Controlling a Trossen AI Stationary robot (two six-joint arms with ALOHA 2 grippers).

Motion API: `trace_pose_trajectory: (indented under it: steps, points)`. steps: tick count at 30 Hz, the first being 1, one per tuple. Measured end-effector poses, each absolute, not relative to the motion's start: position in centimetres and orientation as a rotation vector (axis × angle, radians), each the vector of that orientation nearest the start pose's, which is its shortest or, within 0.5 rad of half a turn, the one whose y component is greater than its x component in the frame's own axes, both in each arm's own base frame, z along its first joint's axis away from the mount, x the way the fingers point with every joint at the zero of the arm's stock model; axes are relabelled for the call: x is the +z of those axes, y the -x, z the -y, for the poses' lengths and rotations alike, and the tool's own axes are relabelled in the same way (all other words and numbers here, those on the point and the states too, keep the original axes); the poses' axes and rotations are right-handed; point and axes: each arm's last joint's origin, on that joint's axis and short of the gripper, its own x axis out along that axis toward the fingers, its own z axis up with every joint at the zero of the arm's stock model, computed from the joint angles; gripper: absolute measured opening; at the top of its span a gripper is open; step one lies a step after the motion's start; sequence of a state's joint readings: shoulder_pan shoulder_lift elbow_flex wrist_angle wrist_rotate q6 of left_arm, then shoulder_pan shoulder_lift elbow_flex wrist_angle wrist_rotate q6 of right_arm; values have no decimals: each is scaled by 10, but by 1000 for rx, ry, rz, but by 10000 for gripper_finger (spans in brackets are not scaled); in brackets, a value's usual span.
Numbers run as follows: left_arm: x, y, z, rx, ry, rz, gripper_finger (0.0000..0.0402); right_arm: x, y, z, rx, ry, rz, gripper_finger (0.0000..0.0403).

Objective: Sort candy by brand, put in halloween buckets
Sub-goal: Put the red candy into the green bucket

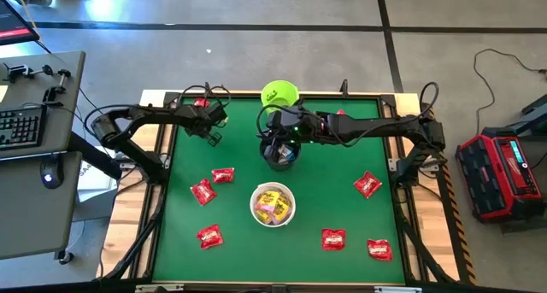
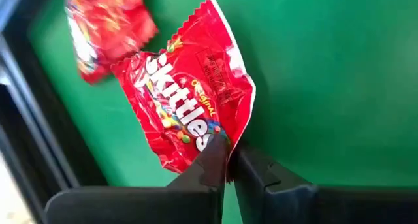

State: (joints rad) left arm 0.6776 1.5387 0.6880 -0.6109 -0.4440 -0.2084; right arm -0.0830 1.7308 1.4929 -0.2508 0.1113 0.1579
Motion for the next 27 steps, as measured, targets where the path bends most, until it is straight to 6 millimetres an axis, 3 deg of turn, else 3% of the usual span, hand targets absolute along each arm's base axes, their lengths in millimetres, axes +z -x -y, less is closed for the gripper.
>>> trace_pose_trajectory:
  steps: [4, 10, 16, 27]
  points:
    - [145, -171, -144, 972, 342, -1372, 3, 327, -389, 36, -269, -168, -481, 0]
    - [184, -171, -136, 917, 336, -1203, 1, 343, -368, 38, -384, -200, -493, 0]
    - [230, -174, -131, 894, 309, -1034, 0, 336, -358, 39, -457, -196, -601, 0]
    - [284, -192, -129, 854, 252, -897, 0, 338, -355, 71, -398, -148, -610, 0]
